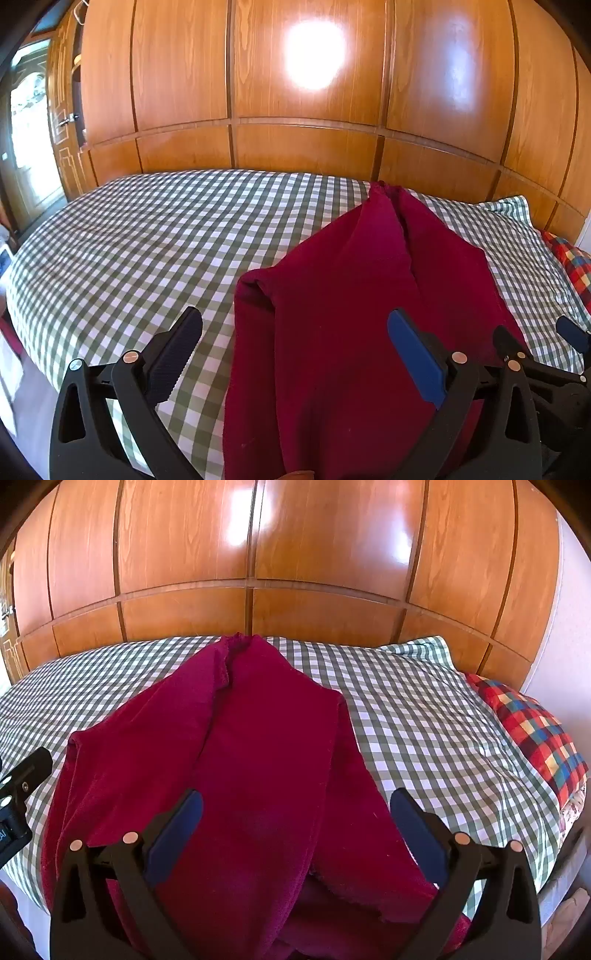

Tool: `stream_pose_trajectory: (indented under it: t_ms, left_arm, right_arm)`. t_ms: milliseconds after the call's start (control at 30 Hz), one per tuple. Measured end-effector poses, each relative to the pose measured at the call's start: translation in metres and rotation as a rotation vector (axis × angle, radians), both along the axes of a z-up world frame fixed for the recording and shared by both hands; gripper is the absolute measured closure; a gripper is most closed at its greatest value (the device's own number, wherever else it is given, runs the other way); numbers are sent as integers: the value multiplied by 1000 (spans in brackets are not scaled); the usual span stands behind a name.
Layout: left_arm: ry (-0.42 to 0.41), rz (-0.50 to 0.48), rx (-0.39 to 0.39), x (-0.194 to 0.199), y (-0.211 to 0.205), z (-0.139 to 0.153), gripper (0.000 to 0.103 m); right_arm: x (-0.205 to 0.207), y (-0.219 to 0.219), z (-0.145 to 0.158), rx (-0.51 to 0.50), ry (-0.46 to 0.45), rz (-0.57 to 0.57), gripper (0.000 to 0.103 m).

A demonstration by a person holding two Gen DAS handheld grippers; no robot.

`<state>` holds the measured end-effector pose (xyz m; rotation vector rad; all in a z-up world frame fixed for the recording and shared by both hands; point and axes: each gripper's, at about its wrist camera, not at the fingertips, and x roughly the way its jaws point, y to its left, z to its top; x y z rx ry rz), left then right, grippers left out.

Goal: Fold small clothes

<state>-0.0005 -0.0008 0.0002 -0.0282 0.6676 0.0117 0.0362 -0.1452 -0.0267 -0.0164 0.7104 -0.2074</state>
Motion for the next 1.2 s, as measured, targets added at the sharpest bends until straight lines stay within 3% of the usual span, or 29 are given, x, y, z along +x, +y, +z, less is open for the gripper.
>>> stream_pose_trajectory:
  t_ms: [300, 600, 1200]
  left_arm:
    - [5, -10, 5, -3, -3, -4, 3]
    - [6, -31, -57, -6, 2, -6, 3]
    - [-2, -52, -11, -10, -6, -1, 3]
  right_arm:
    - [-1, -6, -2, 6, 0, -6, 2]
    - [-8, 0, 4, -11, -18, 2, 2]
    - [-11, -1, 3, -5, -11, 11, 2]
